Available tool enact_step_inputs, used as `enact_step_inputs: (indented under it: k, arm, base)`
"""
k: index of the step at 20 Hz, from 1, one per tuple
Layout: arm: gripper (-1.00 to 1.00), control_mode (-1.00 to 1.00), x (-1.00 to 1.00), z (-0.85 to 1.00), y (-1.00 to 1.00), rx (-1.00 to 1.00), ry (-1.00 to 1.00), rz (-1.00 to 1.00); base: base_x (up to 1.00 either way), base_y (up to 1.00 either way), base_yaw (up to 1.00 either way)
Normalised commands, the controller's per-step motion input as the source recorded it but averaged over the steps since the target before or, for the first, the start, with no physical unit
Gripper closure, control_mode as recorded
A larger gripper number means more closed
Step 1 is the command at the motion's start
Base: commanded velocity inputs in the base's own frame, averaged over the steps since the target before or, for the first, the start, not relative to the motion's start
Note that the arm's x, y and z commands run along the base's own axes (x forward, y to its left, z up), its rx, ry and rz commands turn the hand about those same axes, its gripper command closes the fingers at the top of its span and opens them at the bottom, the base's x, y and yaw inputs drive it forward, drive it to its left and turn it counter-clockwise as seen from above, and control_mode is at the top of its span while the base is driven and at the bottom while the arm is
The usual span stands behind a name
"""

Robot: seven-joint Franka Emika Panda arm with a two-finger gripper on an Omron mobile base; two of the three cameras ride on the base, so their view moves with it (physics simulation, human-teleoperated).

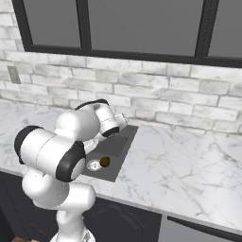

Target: Open the cabinet, pick the kettle from the cabinet, and place it in the sink.

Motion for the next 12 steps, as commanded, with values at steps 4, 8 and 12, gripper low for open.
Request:
enact_step_inputs:
  k: [4, 8, 12]
  arm:
    - [1.0, -1.0, 0.11, -0.25, 0.01, 0.01, 0.0, 0.0]
    - [1.0, -1.0, 0.09, -0.27, 0.03, 0.02, 0.0, 0.0]
    - [1.0, -1.0, 0.06, -0.22, 0.07, 0.03, 0.0, 0.0]
  base:
    - [0.0, 0.0, 0.0]
    - [0.0, 0.0, 0.0]
    - [0.0, 0.0, 0.0]
